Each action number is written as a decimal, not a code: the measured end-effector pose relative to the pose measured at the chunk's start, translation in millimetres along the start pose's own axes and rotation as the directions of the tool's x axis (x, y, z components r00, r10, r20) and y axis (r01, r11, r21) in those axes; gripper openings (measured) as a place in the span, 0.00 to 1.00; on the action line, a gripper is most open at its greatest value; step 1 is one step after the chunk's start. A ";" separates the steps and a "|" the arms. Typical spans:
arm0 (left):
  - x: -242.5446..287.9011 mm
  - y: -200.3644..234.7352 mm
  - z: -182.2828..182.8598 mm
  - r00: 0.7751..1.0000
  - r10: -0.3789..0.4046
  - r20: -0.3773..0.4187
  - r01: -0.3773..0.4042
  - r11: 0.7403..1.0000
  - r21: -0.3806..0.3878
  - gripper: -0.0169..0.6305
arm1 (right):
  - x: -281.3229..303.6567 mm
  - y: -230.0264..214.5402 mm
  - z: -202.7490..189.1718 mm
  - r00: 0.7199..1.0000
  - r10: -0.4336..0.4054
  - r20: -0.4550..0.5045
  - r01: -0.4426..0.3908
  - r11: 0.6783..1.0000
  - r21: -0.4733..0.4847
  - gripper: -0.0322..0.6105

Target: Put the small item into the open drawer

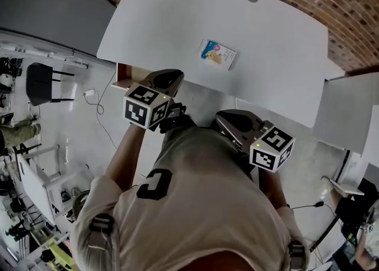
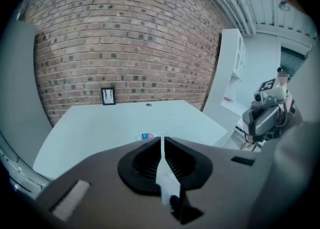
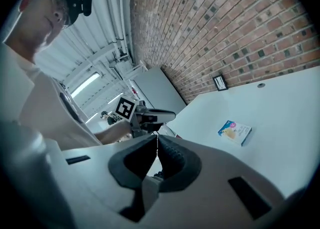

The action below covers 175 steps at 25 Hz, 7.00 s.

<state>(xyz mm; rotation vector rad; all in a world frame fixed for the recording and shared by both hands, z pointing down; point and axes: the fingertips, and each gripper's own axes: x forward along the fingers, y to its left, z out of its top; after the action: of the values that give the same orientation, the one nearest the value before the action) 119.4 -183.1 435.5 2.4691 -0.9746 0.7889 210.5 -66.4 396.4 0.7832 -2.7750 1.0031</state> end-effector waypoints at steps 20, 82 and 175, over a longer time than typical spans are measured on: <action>41.9 97.5 20.1 0.996 0.040 -0.081 -0.031 0.993 0.112 0.06 | 0.0 -56.6 5.8 0.991 -0.112 -0.070 0.117 0.990 0.075 0.06; 129.1 77.9 -46.1 0.992 -0.023 -0.125 -0.010 0.966 -0.258 0.04 | -8.1 -39.2 -0.2 0.991 -0.120 -0.050 0.119 0.992 -0.032 0.05; 14.0 426.0 -367.3 0.935 0.026 -0.354 0.002 0.997 0.079 0.04 | 393.2 108.1 -64.1 0.897 -0.149 -0.417 0.178 0.984 0.031 0.06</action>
<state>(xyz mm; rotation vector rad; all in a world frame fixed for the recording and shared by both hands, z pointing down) -307.6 -294.7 784.4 2.2700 -0.8376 1.2462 -188.6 -127.6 482.2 0.7004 -2.2874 1.0893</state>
